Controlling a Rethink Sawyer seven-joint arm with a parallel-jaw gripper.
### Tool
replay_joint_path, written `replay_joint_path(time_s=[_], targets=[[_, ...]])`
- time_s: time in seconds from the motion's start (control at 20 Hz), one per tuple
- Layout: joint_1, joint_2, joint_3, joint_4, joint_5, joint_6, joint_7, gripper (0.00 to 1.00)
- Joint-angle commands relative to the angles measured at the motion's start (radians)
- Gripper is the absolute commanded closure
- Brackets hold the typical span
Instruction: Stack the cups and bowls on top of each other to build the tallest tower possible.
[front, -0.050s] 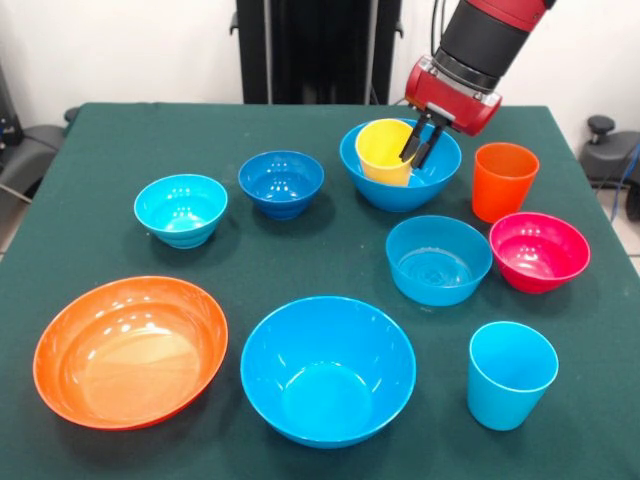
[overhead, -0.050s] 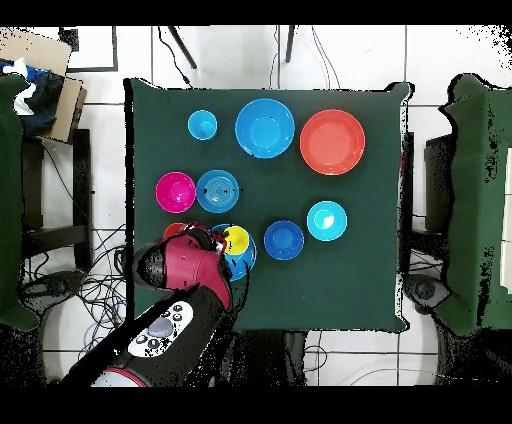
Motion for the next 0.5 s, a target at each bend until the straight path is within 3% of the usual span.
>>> replay_joint_path(time_s=[0.05, 0.4, 0.45, 0.5], targets=[[-0.011, 0.0, 0.076, -0.047, 0.026, 0.024, 0.169, 1.0], [-0.011, -0.001, 0.076, -0.045, 0.027, 0.025, 0.17, 1.0], [-0.011, -0.001, 0.076, -0.045, 0.028, 0.026, 0.17, 0.0], [-0.009, -0.001, 0.075, -0.045, 0.029, 0.028, 0.172, 0.0]])
